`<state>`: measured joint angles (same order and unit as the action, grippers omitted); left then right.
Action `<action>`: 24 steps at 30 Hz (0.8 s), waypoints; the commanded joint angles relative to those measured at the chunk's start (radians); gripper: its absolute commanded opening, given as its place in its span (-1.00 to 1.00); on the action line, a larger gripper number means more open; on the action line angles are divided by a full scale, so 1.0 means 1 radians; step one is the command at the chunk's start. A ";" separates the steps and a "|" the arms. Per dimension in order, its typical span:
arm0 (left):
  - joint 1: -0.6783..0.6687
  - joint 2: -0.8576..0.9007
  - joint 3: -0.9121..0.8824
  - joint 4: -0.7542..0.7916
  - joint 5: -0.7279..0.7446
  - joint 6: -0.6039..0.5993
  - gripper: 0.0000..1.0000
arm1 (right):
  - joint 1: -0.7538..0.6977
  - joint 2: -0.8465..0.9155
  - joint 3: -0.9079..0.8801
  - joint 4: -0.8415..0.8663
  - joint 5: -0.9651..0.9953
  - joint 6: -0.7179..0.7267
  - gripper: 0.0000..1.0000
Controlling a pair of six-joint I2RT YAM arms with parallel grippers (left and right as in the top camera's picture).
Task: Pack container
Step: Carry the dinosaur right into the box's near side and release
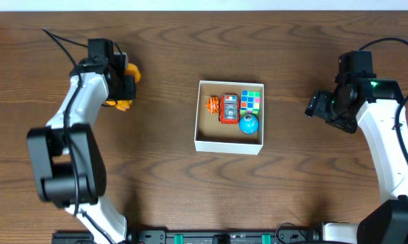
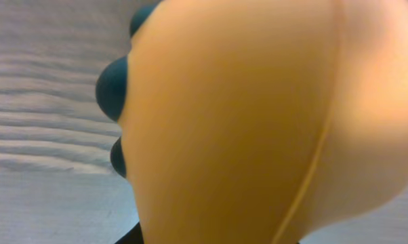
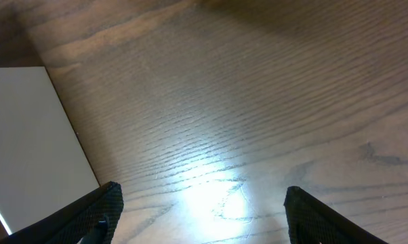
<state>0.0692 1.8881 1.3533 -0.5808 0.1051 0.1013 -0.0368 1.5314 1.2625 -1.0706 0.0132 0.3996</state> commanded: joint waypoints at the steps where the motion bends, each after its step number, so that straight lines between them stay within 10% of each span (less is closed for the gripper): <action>1: -0.041 -0.133 0.011 -0.032 0.013 -0.001 -0.52 | -0.001 -0.002 -0.002 0.005 -0.006 -0.016 0.59; 12: -0.445 -0.383 0.011 -0.182 0.018 0.177 -0.59 | -0.001 -0.002 -0.002 0.008 -0.006 -0.016 0.59; 24: -0.791 -0.247 0.007 -0.180 0.018 0.296 -0.59 | -0.001 -0.002 -0.002 0.005 -0.006 -0.016 0.59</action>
<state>-0.7090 1.5791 1.3533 -0.7586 0.1287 0.3557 -0.0368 1.5314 1.2625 -1.0653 0.0132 0.3996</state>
